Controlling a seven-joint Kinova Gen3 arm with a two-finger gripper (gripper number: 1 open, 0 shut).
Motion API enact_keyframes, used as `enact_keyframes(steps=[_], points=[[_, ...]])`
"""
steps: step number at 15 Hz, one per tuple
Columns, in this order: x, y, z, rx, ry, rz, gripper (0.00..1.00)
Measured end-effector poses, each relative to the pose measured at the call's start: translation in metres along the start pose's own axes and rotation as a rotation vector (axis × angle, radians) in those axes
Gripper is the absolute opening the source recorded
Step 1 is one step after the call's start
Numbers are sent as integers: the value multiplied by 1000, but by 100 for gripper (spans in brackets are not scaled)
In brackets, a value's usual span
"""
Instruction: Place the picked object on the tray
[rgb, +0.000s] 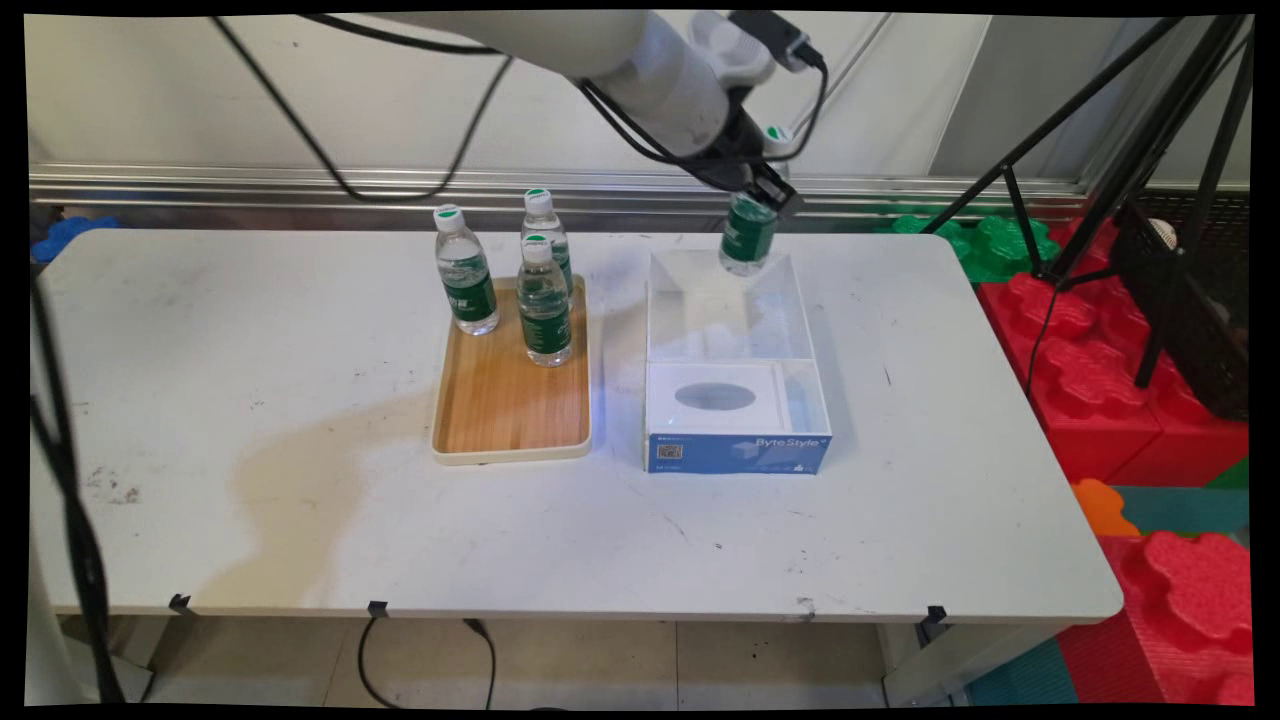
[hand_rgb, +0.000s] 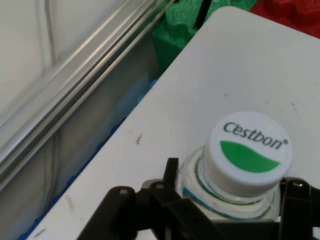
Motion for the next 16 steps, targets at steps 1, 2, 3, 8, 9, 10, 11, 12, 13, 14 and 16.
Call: enact_keyframes(steps=[1, 2, 3, 8, 9, 10, 11, 12, 13, 14, 16], points=[[-1, -1, -14, 6, 5, 1, 0], [-2, -2, -23, 12, 8, -1, 0], [-5, -4, -37, 21, 10, -5, 0], [-35, -10, -108, 48, -21, -13, 0], [-40, -10, -116, 50, -29, -13, 0], [-49, -11, -129, 52, -41, -12, 0], [-59, -11, -143, 53, -58, -10, 0], [-69, -12, -156, 53, -74, -8, 0], [-78, -12, -167, 53, -89, -7, 0], [-84, -13, -174, 53, -99, -6, 0], [-103, -14, -192, 57, -128, -8, 0]])
